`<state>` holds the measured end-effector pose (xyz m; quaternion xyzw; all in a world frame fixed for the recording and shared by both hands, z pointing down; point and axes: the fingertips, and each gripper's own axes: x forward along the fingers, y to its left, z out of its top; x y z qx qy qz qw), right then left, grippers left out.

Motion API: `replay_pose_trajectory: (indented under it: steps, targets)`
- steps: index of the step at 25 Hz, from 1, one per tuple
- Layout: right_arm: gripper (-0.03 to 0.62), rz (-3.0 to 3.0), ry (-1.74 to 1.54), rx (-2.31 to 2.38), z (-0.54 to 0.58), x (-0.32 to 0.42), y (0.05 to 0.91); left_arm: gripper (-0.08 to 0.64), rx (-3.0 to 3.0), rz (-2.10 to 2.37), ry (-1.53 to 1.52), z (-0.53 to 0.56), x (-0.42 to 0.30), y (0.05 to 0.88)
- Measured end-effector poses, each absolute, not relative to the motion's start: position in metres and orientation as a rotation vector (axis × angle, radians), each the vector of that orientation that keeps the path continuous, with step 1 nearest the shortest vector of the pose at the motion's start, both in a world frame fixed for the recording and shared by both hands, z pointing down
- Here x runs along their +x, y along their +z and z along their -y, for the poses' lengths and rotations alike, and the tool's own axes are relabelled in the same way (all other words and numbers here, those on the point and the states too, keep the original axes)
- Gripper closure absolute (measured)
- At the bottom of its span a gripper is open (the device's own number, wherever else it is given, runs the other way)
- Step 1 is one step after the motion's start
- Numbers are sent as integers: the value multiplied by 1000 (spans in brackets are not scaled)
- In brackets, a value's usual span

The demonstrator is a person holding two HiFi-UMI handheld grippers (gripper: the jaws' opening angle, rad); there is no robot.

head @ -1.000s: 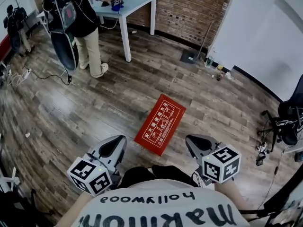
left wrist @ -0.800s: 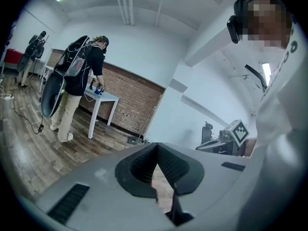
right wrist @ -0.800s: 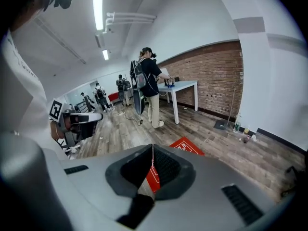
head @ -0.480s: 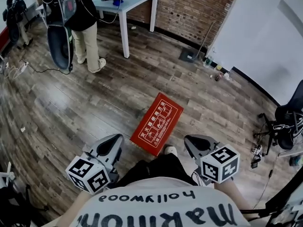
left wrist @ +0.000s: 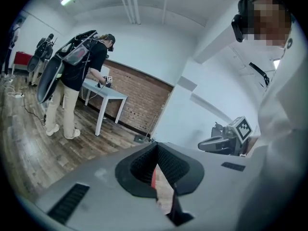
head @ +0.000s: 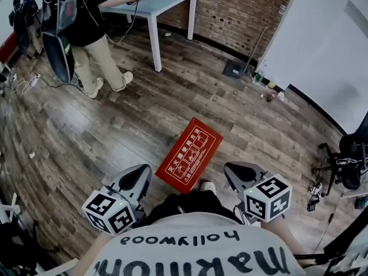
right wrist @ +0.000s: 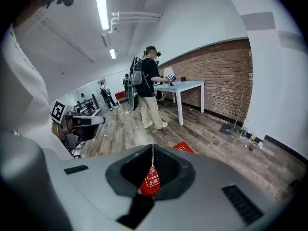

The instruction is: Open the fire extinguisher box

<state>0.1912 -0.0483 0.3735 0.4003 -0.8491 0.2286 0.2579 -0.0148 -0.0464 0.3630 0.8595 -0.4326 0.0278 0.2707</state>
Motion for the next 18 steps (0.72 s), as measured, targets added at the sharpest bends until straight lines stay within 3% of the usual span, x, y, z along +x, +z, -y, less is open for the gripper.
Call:
replay_pose_trajectory:
  steps: [18]
  targets:
    - [580,2332,695,969,124,264,390,554,2256,1232,115,109,69,363]
